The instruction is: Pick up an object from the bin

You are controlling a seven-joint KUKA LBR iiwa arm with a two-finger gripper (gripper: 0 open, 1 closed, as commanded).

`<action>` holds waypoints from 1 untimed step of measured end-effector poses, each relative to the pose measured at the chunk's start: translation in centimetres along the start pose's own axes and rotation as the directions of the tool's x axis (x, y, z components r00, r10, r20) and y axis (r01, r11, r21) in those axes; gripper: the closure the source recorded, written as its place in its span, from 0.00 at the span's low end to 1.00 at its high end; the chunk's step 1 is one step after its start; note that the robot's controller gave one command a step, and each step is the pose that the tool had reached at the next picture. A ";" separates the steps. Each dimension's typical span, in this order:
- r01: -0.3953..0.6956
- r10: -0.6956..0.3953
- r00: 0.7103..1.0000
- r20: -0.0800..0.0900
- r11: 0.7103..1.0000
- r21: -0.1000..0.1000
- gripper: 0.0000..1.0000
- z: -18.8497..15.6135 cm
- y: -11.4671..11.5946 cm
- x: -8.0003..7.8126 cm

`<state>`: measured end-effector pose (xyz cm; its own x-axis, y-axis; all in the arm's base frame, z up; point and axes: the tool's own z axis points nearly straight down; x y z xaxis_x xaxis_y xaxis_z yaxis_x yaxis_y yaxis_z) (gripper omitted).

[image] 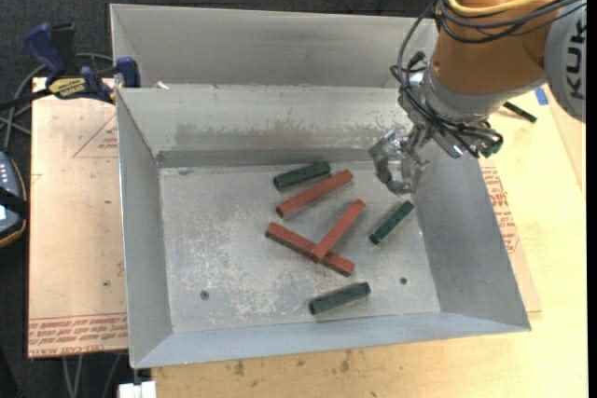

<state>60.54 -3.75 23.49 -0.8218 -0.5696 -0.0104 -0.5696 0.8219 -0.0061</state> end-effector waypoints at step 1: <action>-0.001 0.001 1.000 -0.006 1.000 -0.006 0.00 0.4 0.1 0.2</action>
Offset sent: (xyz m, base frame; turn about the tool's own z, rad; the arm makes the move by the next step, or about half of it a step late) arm 0.0000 0.0000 0.0000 0.0000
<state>60.36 -3.78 23.08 -0.8225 -0.5687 -0.0040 -0.5687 0.8225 -0.0003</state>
